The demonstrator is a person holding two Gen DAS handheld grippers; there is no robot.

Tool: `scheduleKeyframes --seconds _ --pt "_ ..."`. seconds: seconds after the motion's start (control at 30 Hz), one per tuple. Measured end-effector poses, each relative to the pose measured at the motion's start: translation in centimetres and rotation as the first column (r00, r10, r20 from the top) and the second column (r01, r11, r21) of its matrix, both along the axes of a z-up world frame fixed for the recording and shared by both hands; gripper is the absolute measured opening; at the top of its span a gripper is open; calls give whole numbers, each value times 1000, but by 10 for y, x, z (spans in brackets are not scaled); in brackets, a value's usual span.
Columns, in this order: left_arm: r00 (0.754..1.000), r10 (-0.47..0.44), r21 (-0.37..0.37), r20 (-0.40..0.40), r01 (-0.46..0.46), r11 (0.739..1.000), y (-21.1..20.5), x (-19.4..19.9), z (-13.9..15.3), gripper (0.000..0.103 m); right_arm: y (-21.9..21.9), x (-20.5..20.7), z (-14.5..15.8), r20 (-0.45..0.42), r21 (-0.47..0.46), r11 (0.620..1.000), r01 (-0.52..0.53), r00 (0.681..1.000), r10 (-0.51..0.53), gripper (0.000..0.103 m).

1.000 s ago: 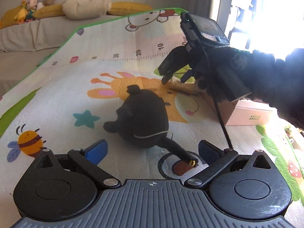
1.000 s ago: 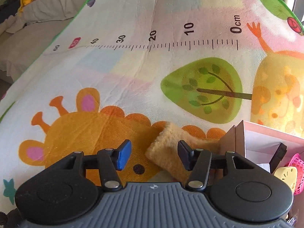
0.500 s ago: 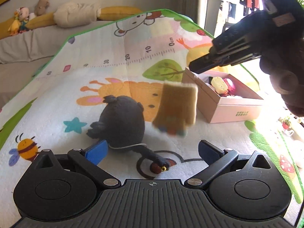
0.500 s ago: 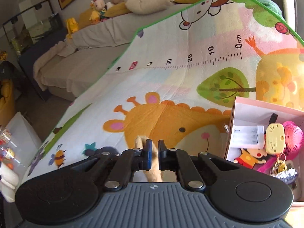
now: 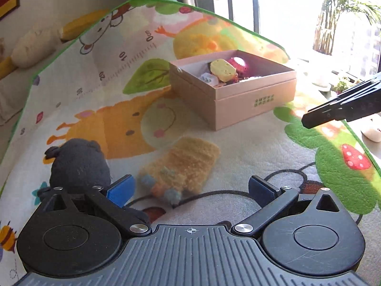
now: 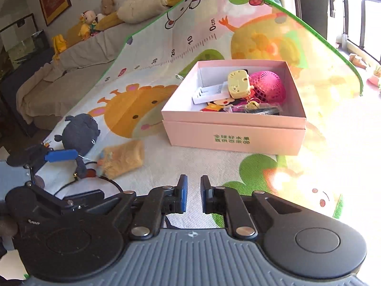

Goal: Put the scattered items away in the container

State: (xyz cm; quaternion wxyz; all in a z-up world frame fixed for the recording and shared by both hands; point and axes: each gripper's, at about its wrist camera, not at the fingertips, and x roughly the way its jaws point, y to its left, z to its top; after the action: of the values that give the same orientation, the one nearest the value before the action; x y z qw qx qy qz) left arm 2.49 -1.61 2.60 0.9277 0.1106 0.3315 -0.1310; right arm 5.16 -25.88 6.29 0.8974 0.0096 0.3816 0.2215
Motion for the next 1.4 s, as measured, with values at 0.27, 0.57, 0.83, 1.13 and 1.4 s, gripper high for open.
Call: scheduleKeyframes --seconds 0.27,0.57,0.83,1.13,1.4 --pt "992 -31 -48 -125 25 999 2 57 -14 103 -29 -26 -21 12 86 995 50 999 -52 81" --pt "952 -255 -222 -170 215 951 -51 13 -7 103 -50 -24 -37 -16 79 989 123 992 -122 87" --pt "920 -356 -238 -162 314 919 -79 -32 -7 103 -34 -20 -38 -4 87 992 96 995 -96 87" --pt "992 -53 -63 -113 46 997 -29 -40 -6 103 28 -8 -24 92 0 999 -50 994 50 87" --pt "986 152 10 73 -153 988 17 -41 18 103 78 -1 -43 131 -155 982 -104 983 125 71"
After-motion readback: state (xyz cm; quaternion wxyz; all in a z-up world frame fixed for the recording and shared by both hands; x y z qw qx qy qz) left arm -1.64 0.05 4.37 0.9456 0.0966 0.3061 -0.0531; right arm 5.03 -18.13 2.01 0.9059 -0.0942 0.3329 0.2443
